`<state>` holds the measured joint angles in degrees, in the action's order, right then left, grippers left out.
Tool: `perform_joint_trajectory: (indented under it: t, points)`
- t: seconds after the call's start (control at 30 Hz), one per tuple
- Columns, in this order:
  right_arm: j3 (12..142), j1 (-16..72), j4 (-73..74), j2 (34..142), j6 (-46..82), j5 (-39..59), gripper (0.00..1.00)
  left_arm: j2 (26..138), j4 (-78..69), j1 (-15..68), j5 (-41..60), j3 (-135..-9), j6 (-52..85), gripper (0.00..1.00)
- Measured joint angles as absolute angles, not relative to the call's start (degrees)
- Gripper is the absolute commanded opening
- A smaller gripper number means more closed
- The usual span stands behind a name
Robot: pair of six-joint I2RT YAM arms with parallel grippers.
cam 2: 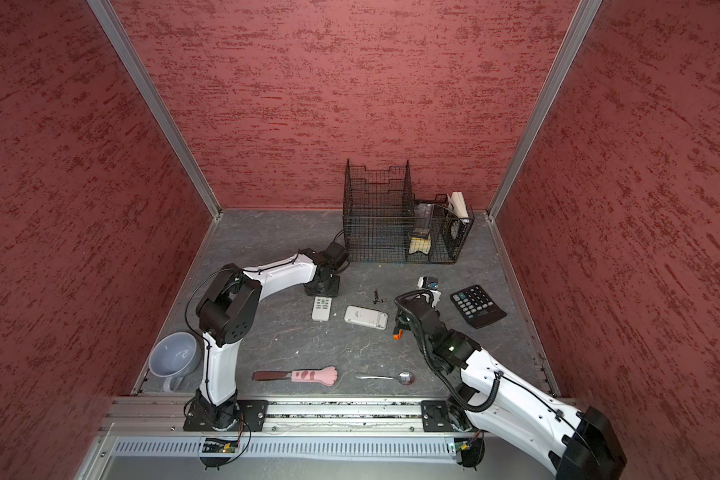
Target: Unload the batteries from the remote control
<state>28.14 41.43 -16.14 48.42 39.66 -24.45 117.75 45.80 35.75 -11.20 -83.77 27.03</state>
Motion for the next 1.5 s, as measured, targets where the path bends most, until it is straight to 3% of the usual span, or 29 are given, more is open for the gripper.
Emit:
perform_joint_trajectory:
  t: [0.23, 0.63, 1.2, 1.5]
  points:
    - [28.9, 41.4, -13.2, 52.1, 38.5, -19.7, 0.5, 113.9, 41.7, 33.8, -8.7, -78.1, 27.7, 0.24]
    - [31.7, 47.7, 1.6, 68.0, 41.4, -7.7, 0.52, 99.4, 34.6, 28.6, 5.6, -64.5, 33.7, 0.23]
    - [39.9, 56.1, 9.4, 79.6, 45.0, -5.7, 0.53, 90.8, 28.4, 29.0, 13.7, -61.8, 39.8, 0.22]
    - [42.5, 56.2, 9.7, 82.0, 45.8, -5.8, 0.46, 87.6, 28.2, 31.4, 13.8, -61.8, 41.2, 0.22]
